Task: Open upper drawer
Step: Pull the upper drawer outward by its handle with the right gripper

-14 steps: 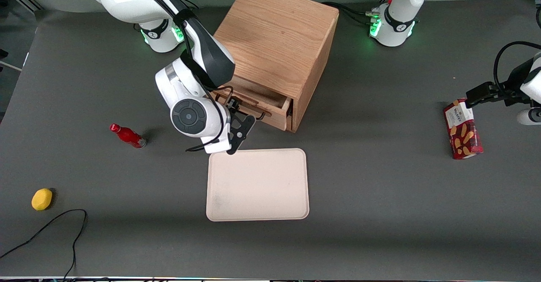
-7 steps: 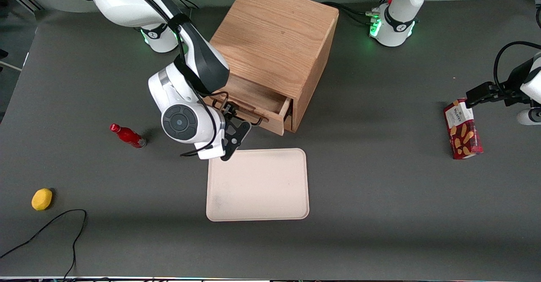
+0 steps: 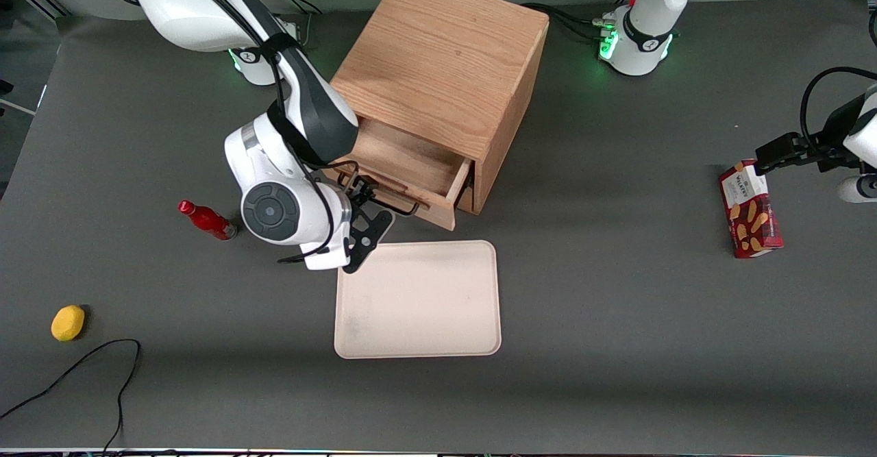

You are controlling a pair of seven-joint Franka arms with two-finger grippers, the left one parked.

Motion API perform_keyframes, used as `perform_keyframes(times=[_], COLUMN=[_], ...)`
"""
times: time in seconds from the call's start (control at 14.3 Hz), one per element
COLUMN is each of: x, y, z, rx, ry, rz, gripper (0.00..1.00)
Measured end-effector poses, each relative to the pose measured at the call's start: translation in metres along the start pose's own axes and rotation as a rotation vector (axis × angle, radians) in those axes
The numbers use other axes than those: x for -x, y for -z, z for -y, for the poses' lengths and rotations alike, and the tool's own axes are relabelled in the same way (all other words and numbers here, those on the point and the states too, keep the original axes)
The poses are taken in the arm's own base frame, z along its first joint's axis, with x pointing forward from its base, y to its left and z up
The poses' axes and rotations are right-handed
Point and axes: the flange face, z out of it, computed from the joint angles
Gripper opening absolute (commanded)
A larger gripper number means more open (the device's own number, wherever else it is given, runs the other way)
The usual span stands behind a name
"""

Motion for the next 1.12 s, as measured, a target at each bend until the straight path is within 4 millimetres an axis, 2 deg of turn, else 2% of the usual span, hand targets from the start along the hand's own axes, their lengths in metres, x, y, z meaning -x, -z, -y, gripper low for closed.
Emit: perform_keyframes(times=[0.21, 0.56, 1.12], x=[0.002, 0.000, 0.003], y=[0.006, 0.007, 0.014], z=[-0.010, -0.015, -0.042], rx=[0.006, 0.011, 0.023], ry=[-0.013, -0.018, -0.052], rz=[-0.023, -0.038, -0.092], gripper=[1.00, 1.00, 1.00])
